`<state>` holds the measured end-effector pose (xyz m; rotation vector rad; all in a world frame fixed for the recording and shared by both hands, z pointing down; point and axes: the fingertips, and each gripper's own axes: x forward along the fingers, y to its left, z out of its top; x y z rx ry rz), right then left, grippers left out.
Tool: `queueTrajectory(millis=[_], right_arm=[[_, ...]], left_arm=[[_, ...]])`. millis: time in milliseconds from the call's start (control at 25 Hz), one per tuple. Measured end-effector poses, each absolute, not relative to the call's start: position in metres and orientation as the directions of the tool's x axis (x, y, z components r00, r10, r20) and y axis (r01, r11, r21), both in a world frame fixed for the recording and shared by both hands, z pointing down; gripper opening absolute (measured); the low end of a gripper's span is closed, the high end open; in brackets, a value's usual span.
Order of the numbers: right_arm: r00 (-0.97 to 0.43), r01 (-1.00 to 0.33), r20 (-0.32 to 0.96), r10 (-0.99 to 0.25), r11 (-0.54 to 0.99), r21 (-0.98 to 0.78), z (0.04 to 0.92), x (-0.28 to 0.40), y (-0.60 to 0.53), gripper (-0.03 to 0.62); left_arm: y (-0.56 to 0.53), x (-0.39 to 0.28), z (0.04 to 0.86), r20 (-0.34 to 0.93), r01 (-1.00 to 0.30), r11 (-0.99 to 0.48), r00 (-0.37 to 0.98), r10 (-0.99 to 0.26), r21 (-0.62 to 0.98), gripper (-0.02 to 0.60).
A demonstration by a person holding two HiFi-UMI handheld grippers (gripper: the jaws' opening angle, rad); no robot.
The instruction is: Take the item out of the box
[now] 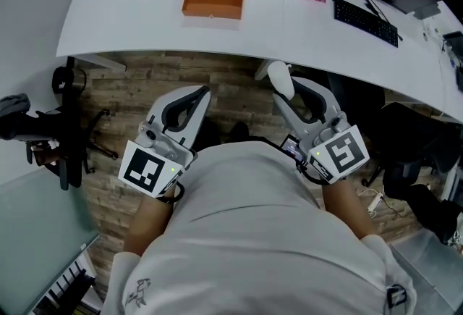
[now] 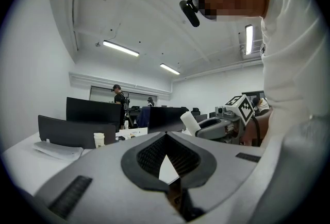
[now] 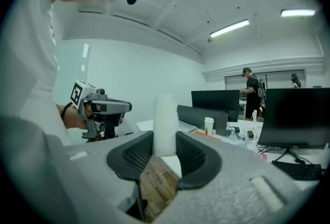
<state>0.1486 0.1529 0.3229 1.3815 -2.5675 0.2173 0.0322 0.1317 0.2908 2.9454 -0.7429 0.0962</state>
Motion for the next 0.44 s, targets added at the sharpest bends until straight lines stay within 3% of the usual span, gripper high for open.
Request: queueTrajectory(millis=[440], right_arm=[[-0.544, -0.829, 0.260, -0.798, 0.559, -0.019, 0.323, 0.142, 0.133, 0.135]], left_arm=[[0.110, 0.025, 0.293, 0.074, -0.484, -0.870, 0.875, -0.479, 0.091, -0.002]])
